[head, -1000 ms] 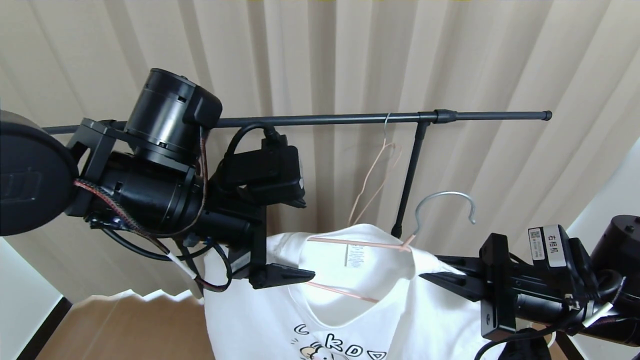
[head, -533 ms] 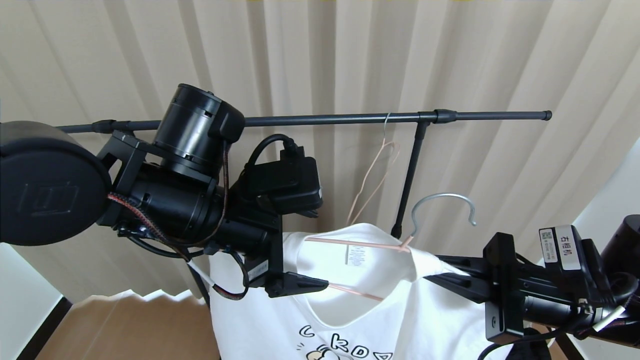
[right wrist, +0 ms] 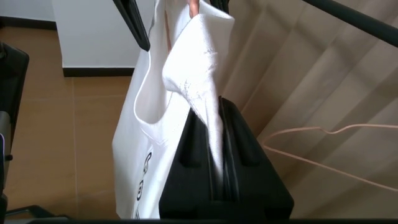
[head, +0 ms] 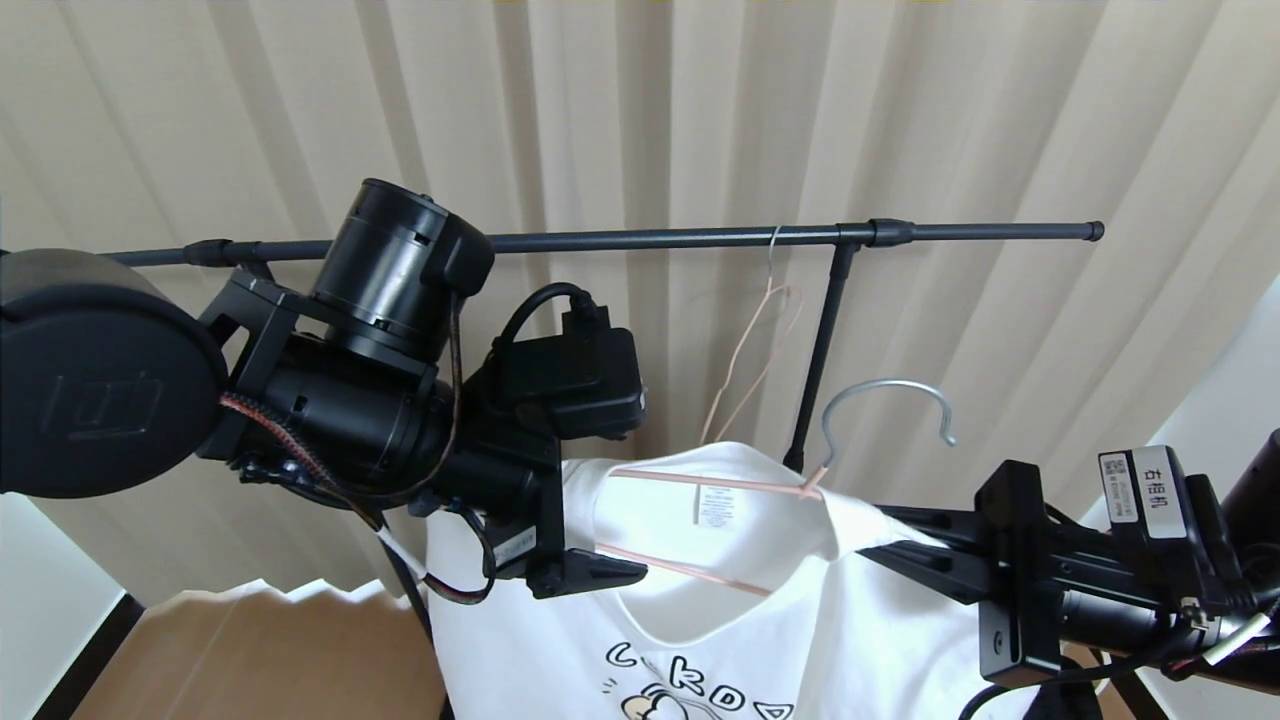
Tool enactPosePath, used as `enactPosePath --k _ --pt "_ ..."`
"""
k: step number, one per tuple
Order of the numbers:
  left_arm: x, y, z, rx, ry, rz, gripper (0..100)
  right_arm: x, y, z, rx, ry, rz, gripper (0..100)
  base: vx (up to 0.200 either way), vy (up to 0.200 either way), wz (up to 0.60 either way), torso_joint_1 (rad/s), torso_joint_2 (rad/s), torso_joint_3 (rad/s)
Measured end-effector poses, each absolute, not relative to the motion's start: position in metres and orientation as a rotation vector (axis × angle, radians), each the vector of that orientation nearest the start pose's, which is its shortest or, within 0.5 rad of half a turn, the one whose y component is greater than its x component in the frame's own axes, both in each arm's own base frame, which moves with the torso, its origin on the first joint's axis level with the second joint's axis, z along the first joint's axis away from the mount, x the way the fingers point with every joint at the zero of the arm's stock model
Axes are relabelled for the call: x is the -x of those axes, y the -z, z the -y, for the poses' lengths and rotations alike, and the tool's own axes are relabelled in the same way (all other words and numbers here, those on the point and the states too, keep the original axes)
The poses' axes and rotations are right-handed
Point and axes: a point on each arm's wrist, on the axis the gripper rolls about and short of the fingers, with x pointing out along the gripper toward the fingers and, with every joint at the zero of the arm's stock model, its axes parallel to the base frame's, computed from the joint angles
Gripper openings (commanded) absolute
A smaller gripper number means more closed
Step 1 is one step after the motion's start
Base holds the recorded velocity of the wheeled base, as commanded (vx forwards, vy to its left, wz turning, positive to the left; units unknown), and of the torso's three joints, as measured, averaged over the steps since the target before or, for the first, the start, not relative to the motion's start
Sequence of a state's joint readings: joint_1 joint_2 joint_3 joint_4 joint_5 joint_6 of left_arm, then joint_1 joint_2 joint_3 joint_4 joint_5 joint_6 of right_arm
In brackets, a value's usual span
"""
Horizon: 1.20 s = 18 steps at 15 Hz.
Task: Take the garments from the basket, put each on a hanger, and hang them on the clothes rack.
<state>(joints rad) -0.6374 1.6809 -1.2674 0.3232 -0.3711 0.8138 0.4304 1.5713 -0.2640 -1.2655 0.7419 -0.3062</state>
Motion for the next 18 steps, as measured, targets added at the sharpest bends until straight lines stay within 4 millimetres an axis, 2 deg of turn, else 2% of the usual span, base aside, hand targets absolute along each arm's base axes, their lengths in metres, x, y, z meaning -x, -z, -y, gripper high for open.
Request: enactPosePath --k 1,2,15,16,18 --pt "-0.2346 -0.2289 0.1844 -0.813 1.212 -0.334 100 -0.189 -0.1472 -0.1035 0.264 -1.168 0.137 0 0.0 0.0 0.0 0.0 0.0 0.0" --pt "-0.2345 -0.2281 0.1847 -0.822 1.199 -0.342 0 -0.1884 -0.1478 -0.1032 0.264 -1.167 0.14 0 0.0 0.0 0.0 0.0 0.0 0.0" --pt "-0.2283 -0.2272 0.1844 -0.821 1.174 -0.36 0 -0.1881 -0.1491 -0.1031 0.205 -1.167 0.097 0 0.0 0.0 0.0 0.0 0.0 0.0" --pt "-0.2277 -0.2278 0.184 -0.818 1.171 -0.361 0 -0.1879 -0.1486 -0.103 0.196 -1.168 0.082 100 0.0 0.0 0.0 0.0 0.0 0.0" --pt "-0.2262 -0.2298 0.183 -0.801 1.162 -0.366 0 -0.1882 -0.1502 -0.1028 0.19 -1.165 0.084 100 0.0 0.0 0.0 0.0 0.0 0.0"
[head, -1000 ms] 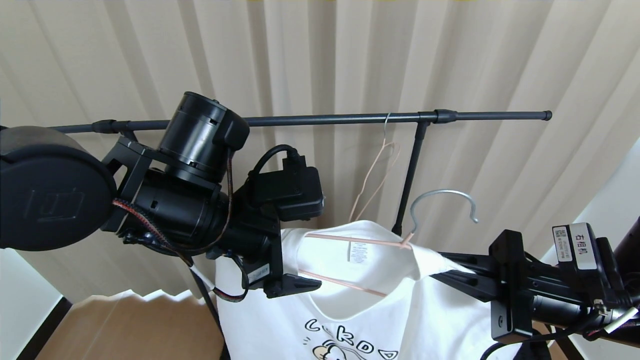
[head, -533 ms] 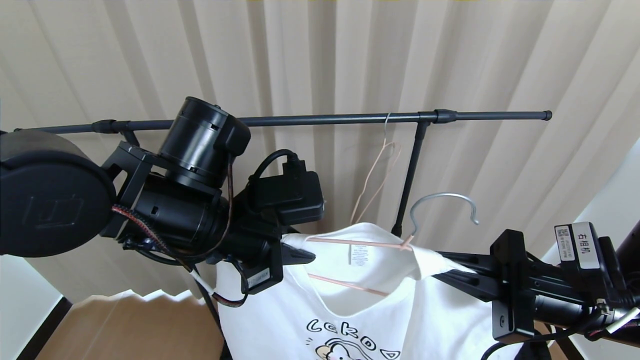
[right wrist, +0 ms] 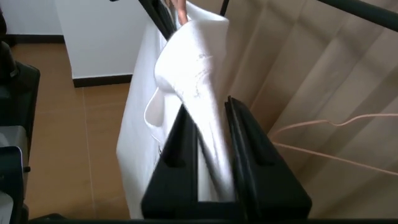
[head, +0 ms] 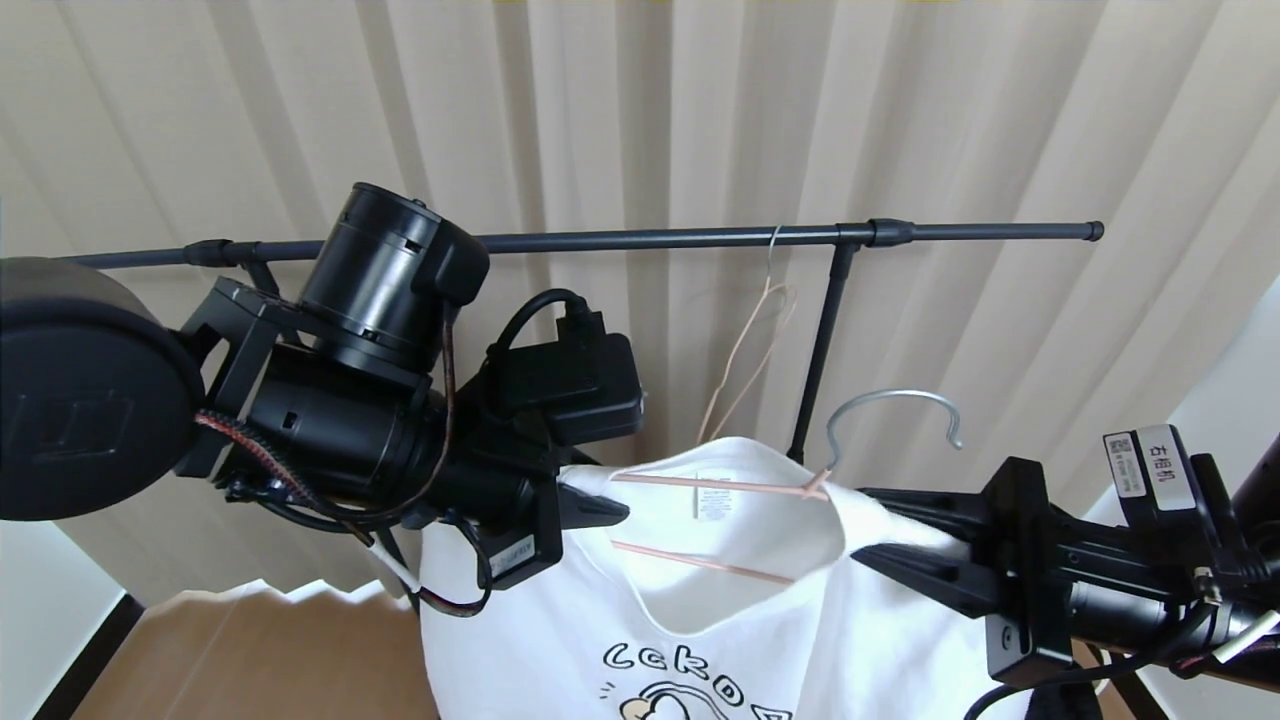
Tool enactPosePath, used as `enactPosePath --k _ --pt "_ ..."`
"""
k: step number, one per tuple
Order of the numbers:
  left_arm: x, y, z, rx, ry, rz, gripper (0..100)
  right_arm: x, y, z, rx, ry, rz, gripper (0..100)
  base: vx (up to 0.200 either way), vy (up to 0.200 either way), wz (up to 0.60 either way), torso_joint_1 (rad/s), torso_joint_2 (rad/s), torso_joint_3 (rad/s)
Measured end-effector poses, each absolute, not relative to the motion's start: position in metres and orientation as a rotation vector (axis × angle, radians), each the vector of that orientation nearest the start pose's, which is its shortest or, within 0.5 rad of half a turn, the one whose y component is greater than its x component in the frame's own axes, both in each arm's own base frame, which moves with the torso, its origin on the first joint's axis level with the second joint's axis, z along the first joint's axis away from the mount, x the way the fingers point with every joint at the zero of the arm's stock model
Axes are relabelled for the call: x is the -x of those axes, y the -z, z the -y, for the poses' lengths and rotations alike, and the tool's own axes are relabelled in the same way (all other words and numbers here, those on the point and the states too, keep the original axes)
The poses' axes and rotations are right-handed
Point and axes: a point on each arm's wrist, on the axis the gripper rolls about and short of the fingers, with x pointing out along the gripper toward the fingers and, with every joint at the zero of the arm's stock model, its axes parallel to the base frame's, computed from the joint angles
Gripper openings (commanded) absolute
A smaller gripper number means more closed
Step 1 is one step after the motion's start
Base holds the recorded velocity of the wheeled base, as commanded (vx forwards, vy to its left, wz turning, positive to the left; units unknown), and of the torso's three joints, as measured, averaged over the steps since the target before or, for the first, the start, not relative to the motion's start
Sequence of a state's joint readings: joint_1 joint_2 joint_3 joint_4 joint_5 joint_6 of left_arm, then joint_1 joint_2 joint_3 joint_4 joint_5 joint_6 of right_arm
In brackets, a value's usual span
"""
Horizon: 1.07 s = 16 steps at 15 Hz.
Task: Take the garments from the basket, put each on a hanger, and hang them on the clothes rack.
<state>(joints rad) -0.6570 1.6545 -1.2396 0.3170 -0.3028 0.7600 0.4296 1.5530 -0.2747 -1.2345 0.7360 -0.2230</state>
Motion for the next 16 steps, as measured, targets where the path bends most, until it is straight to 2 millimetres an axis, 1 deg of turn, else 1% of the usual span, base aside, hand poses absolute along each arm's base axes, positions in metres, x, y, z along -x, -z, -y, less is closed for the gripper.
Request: enactPosePath --k 2,8,12,16 --pt "-0.225 -0.232 0.182 -0.794 1.149 -0.367 0 -0.189 -0.151 -0.102 0.185 -1.158 0.085 100 0.0 0.0 0.0 0.0 0.0 0.0" --pt "-0.218 -0.238 0.169 -0.749 1.1 -0.382 0 -0.201 -0.156 -0.087 0.187 -1.083 0.096 100 0.0 0.0 0.0 0.0 0.0 0.0" --pt "-0.217 -0.239 0.158 -0.727 1.067 -0.397 0 -0.204 -0.157 -0.079 0.181 -1.08 0.099 100 0.0 0.0 0.0 0.0 0.0 0.0" --pt "-0.214 -0.245 0.144 -0.695 1.019 -0.396 0 -0.21 -0.156 -0.071 0.168 -1.077 0.084 100 0.0 0.0 0.0 0.0 0.0 0.0"
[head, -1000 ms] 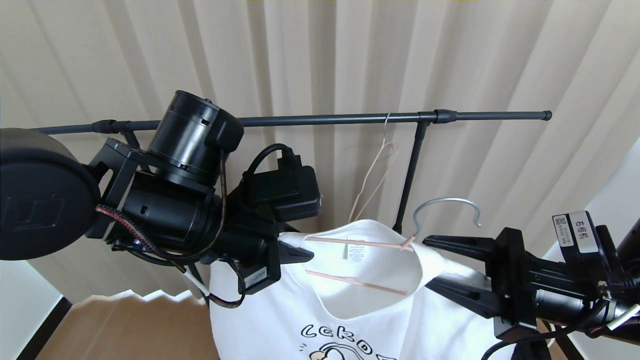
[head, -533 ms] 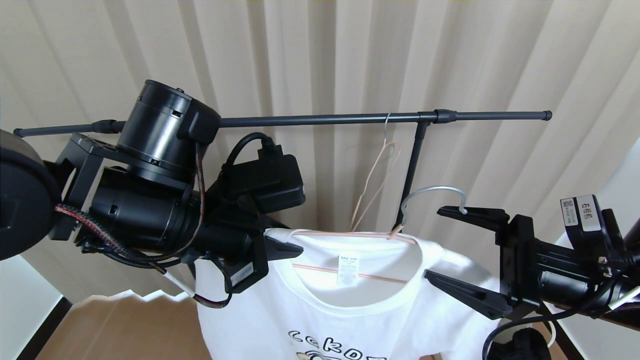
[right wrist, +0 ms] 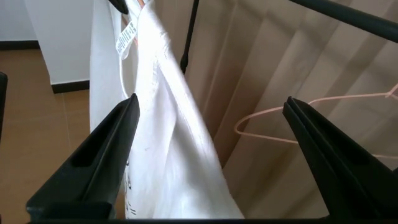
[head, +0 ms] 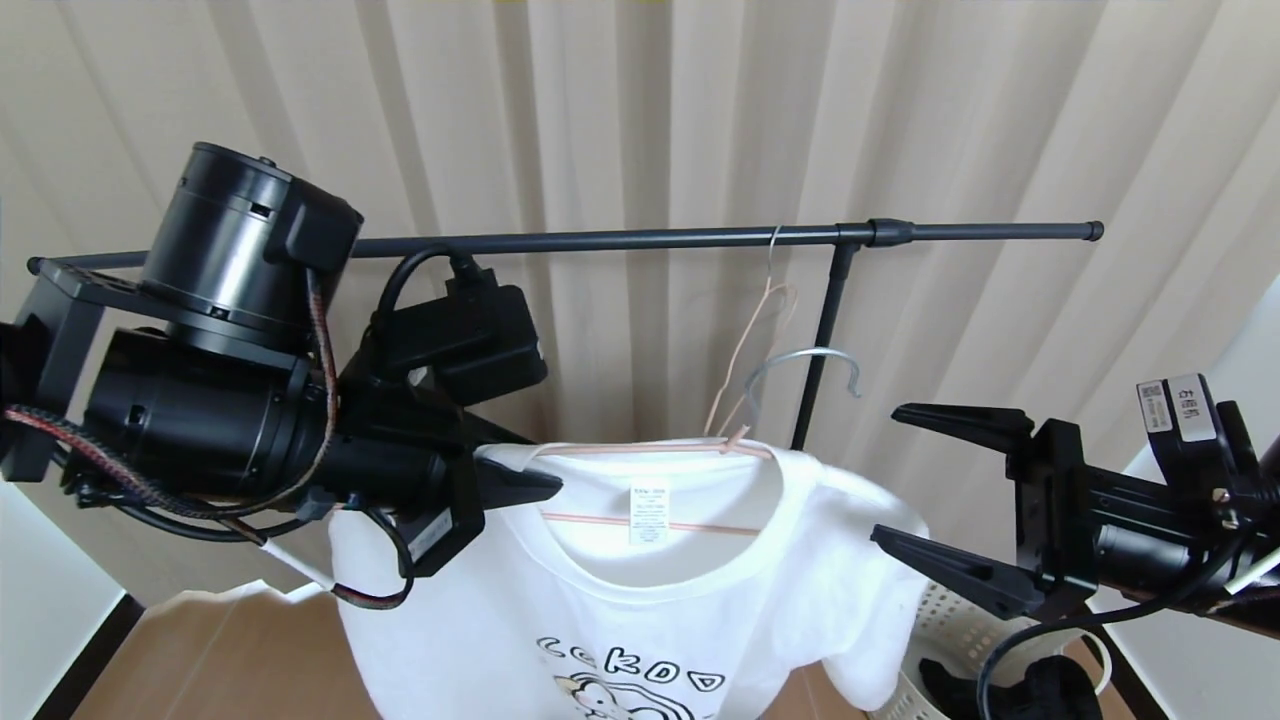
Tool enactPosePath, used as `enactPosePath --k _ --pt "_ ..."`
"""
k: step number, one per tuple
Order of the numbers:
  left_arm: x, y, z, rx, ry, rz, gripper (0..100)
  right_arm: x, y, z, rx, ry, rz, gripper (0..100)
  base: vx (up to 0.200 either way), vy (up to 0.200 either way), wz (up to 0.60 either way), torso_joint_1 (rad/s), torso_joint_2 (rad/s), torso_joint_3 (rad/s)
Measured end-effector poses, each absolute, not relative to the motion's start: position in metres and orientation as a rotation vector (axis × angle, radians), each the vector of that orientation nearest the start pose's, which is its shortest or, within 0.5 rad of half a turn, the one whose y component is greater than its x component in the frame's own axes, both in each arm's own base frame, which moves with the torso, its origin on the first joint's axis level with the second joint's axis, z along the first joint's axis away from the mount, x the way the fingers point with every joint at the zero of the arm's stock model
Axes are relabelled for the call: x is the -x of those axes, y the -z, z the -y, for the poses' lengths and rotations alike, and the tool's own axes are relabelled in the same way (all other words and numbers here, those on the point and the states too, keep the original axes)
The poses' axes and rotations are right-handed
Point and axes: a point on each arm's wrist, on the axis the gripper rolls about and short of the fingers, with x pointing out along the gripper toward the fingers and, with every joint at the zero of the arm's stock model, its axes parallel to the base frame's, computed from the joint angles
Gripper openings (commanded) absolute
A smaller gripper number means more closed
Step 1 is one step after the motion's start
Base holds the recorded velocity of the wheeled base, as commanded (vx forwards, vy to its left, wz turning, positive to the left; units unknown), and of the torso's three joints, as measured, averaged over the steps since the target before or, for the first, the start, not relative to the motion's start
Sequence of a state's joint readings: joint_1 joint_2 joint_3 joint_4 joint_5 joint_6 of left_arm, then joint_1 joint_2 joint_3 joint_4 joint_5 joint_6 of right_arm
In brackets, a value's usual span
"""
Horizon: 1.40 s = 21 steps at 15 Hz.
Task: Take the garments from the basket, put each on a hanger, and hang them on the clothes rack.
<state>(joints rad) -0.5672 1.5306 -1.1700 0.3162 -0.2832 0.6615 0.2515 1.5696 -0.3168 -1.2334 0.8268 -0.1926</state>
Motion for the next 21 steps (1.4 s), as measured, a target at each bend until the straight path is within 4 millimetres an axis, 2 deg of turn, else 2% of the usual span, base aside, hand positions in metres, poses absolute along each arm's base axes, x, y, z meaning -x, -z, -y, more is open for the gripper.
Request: enactPosePath --k 5,11,21 --pt "-0.21 -0.254 0.127 -0.672 0.963 -0.377 0 -0.223 -0.144 -0.068 0.154 -1.053 0.033 100 0.0 0.0 0.0 0.0 0.0 0.0" --pt "-0.195 -0.265 0.111 -0.638 0.917 -0.345 0 -0.252 -0.113 -0.067 0.121 -1.029 -0.079 100 0.0 0.0 0.0 0.0 0.0 0.0" --pt "-0.184 -0.267 0.105 -0.637 0.913 -0.33 0 -0.255 -0.097 -0.074 0.106 -1.055 -0.139 100 0.0 0.0 0.0 0.0 0.0 0.0"
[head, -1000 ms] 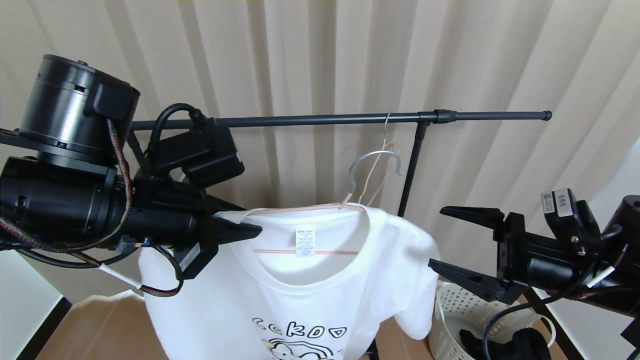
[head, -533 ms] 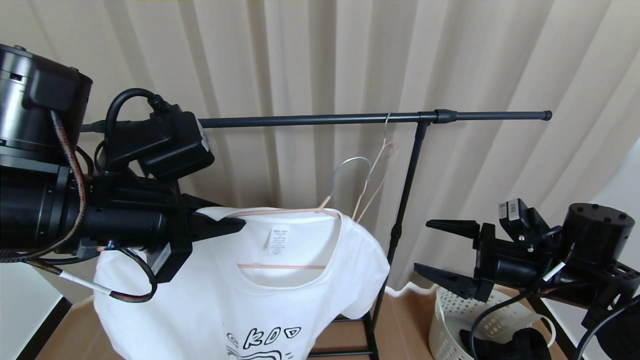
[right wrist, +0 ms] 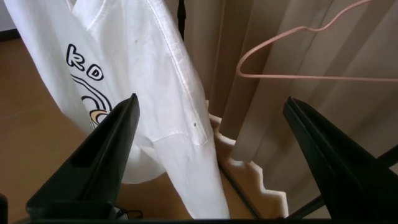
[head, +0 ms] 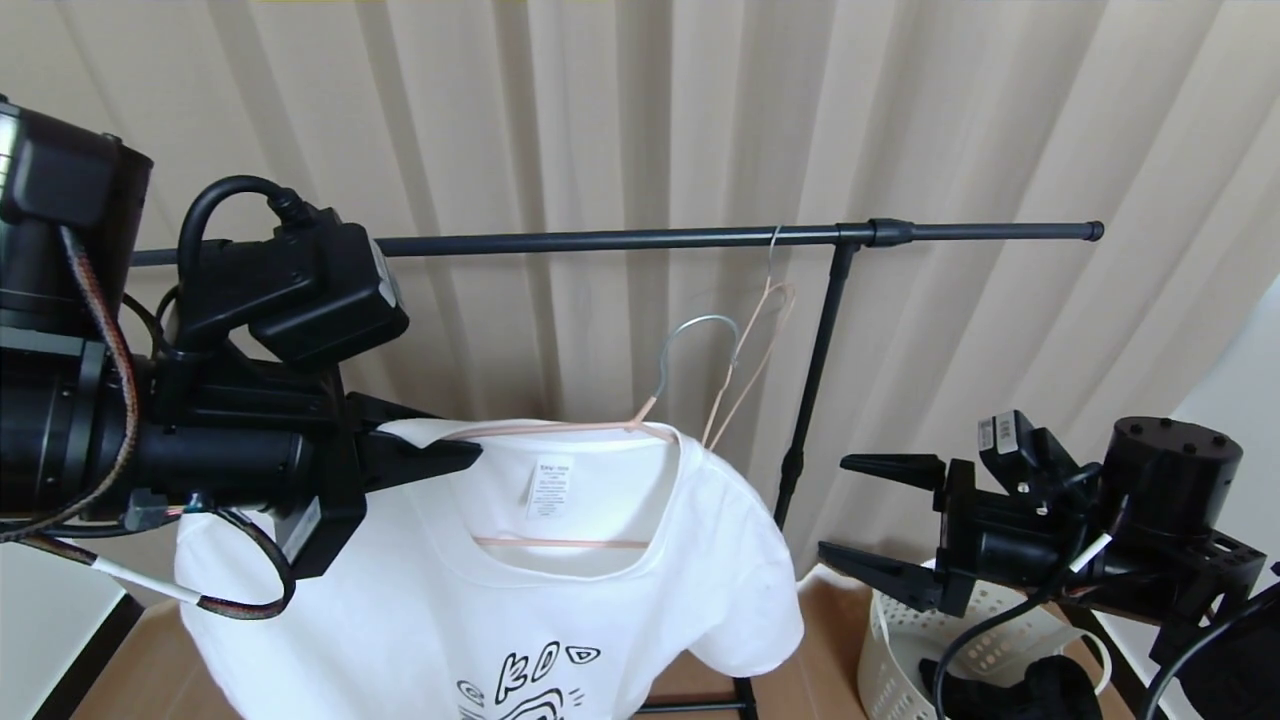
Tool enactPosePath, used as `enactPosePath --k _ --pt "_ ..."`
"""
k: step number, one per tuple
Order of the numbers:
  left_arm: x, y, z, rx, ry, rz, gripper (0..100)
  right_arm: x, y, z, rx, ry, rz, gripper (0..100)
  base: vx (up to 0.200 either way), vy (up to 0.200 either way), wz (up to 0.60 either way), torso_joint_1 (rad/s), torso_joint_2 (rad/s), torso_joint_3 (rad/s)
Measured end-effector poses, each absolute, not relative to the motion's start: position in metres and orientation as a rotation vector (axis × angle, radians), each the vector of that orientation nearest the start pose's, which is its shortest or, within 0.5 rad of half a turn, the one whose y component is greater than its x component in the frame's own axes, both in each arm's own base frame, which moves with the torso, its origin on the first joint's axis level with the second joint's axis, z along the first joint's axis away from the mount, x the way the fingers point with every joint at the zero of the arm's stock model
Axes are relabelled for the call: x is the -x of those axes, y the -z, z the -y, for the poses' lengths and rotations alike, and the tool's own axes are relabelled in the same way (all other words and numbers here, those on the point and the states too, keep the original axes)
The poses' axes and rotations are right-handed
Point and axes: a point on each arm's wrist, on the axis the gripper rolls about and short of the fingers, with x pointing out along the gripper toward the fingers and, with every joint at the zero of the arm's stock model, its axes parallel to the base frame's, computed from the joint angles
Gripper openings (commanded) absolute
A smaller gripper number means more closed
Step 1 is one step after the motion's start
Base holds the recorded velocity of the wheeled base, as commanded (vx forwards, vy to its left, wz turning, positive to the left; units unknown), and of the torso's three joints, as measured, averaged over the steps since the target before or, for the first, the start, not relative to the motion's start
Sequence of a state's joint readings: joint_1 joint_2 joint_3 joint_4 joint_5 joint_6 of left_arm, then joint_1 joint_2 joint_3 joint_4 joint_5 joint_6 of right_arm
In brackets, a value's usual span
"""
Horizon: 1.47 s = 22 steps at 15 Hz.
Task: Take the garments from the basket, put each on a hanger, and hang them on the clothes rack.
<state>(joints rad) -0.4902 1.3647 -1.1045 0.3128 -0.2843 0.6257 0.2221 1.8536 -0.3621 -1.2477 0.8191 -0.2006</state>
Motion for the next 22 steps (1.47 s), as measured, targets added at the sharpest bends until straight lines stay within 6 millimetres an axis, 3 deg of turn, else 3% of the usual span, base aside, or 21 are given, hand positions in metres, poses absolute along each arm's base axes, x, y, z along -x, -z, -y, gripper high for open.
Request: enactPosePath --k 9,20,21,22 --pt "-0.17 -0.279 0.101 -0.632 0.903 -0.209 0 -0.265 -0.075 -0.09 0.119 -1.046 -0.147 100 0.0 0.0 0.0 0.0 0.0 0.0" --pt "-0.158 -0.277 0.096 -0.562 0.87 -0.11 0 -0.272 -0.051 -0.096 0.104 -1.053 -0.218 100 0.0 0.0 0.0 0.0 0.0 0.0" --pt "-0.158 -0.277 0.096 -0.558 0.867 -0.103 0 -0.272 -0.05 -0.096 0.103 -1.053 -0.221 0 0.0 0.0 0.0 0.0 0.0 0.0" --pt "-0.158 -0.277 0.095 -0.555 0.863 -0.091 0 -0.273 -0.05 -0.096 0.103 -1.053 -0.222 0 0.0 0.0 0.0 0.0 0.0 0.0"
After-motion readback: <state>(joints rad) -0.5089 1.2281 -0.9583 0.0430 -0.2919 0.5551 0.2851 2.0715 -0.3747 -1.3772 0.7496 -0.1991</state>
